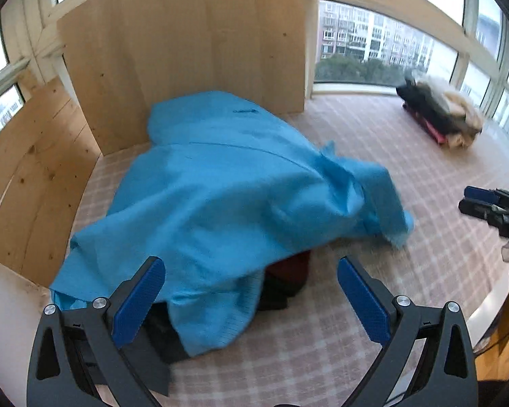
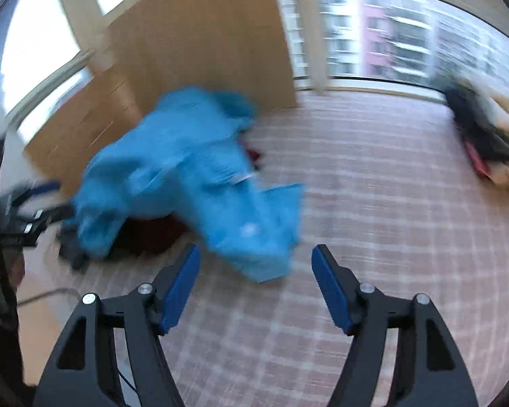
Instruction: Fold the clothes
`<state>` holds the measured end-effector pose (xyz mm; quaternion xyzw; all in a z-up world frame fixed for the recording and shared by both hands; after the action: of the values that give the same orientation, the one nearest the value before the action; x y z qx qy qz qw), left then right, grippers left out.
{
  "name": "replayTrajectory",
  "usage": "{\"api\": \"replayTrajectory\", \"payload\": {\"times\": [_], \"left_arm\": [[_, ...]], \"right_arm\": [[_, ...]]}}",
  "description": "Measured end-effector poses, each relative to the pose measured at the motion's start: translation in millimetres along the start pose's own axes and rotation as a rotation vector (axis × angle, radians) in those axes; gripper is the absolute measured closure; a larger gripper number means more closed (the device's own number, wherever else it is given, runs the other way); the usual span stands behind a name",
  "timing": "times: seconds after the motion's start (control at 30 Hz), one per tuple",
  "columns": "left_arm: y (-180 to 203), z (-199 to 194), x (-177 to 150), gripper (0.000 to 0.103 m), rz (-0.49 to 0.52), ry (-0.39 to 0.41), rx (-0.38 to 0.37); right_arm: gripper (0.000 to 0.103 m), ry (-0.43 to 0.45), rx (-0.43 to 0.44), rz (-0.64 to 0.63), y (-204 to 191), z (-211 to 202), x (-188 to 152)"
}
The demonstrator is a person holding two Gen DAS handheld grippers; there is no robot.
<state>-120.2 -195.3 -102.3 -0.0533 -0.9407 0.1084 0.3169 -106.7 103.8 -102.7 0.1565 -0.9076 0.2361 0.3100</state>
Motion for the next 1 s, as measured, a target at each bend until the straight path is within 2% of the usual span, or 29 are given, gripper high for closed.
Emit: {"api": "replayTrajectory", "payload": {"times": [0.07,0.17,0.27,0.3,0.33,0.37,0.43,0.53,0.57,0.63,0.67,0.8,0.83,0.87,0.93,1.0], "left_arm": [[3.8,-5.2,-6.3,0.001,-0.029,-0.015,0.03],[2.0,-13.4,-17.0,0.001,-0.106,-0.051,0.093],[-3.7,-22.8,-33.5,0.001,-0.194,-0.088,0.164],[-4.2,-25.2,-38.1,0.001,-0.219,-0.097,0.181],[-4.8,-27.6,-42.6,0.001,-0.244,-0.106,0.199],[-2.3,-28.3,-45.4,0.001,-0.261,-0.109,0.209],[5.3,-29.8,-48.5,0.001,-0.281,-0.113,0.229],[24.3,-27.3,-41.5,0.001,-0.257,-0.11,0.256],[29.9,-27.2,-36.2,0.001,-0.248,-0.107,0.258],[41.5,-26.8,-23.0,0.001,-0.222,-0.09,0.251],[47.8,-25.7,-15.2,0.001,-0.203,-0.075,0.243],[82.8,-3.9,22.0,0.001,-0.064,-0.015,0.214],[89.7,2.8,30.2,0.001,-0.036,-0.007,0.206],[94.8,11.6,37.9,0.001,-0.012,-0.001,0.205],[102.5,30.2,51.6,0.001,0.028,0.0,0.21],[106.7,49.0,61.6,0.001,0.057,-0.015,0.208]], "right_arm": [[0.036,-0.021,0.021,-0.105,-20.3,18.6,-2.2],[0.036,-0.03,0.005,-0.267,-40.3,57.2,-2.8],[0.037,-0.083,-0.078,-0.428,-49.4,92.8,-4.9],[0.044,-0.113,-0.085,-0.46,-46.8,102.5,-5.6],[0.087,-0.147,-0.061,-0.465,-41.6,108.2,-5.1],[0.099,-0.187,0.011,-0.426,-32.5,107.6,-2.7],[0.1,-0.208,0.14,-0.331,-11.0,91.8,6.1],[0.099,-0.172,0.262,-0.224,20.8,47.2,24.6],[0.099,-0.161,0.296,-0.191,31.0,33.6,30.4],[0.099,-0.127,0.311,-0.156,48.4,11.0,39.1],[0.099,-0.109,0.294,-0.152,56.2,2.5,42.6],[0.098,-0.066,0.101,-0.157,89.9,-0.6,47.3],[0.091,-0.062,0.059,-0.146,98.8,1.4,47.1],[0.078,-0.057,-0.012,-0.135,108.7,3.8,46.4],[0.067,-0.039,-0.102,-0.098,124.6,2.0,43.7],[0.067,-0.033,-0.112,-0.027,137.1,-3.6,38.6]]}}
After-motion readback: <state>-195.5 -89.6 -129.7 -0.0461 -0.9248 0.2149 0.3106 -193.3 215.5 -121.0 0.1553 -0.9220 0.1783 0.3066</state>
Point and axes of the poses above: each gripper's, at about its wrist camera, not at the fingertips, and z roughly the way its jaws point, y to its right, x to its top, the point moved 2 cm from there along z, roughly the way its jaws point, and after that the axes turned 12 degrees about x, right-handed, at the moved point
